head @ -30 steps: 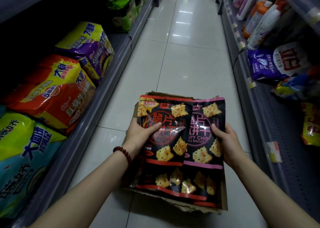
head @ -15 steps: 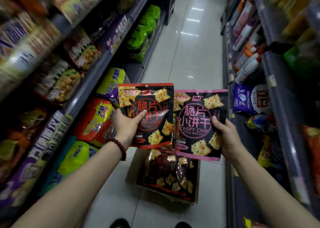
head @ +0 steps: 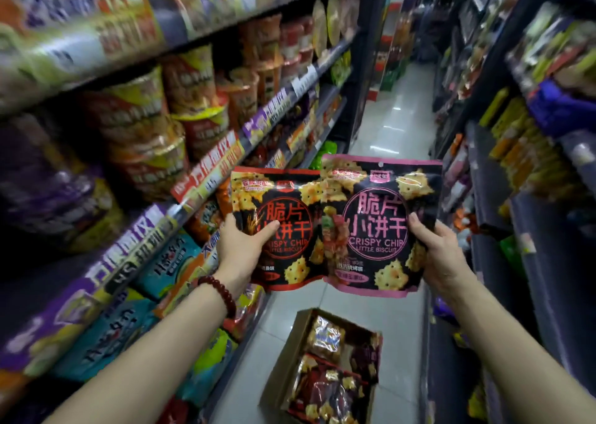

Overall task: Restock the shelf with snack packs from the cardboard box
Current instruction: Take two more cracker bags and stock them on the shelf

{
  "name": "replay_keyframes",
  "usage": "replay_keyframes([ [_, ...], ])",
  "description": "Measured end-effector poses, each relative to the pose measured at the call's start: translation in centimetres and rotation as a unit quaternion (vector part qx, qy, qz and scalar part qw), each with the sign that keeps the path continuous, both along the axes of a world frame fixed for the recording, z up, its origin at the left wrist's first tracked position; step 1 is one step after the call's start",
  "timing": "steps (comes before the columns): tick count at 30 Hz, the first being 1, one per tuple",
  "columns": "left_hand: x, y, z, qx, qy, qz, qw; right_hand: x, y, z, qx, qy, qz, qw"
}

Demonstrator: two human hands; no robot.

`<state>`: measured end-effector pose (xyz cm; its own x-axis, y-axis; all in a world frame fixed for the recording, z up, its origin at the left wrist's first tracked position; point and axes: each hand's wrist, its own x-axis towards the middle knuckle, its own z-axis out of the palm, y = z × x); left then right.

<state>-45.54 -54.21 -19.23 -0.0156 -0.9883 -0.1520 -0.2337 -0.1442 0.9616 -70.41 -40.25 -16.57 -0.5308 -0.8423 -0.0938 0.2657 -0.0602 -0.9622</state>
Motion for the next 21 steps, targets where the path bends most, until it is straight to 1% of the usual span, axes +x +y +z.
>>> replay_keyframes([
  [6,3.7,3.8,10.3,-0.034,0.088,0.028,0.995,2.7,-1.4,9.6,-0.05,0.032,0.075,0.995],
  [9,6.4,6.2,14.2,-0.054,0.093,0.073,0.992,4.6,-1.6,12.8,-0.07,0.044,0.113,0.99],
  [12,9.5,8.6,17.1,-0.085,0.096,0.116,0.985,7.1,-1.9,15.6,-0.09,0.064,0.142,0.984],
  [16,14.3,12.4,20.3,-0.121,0.113,0.163,0.973,11.7,-2.0,18.7,-0.14,0.095,0.175,0.97],
  [21,20.8,18.0,23.7,-0.169,0.105,0.232,0.952,18.5,-2.2,21.3,-0.18,0.113,0.252,0.944],
])
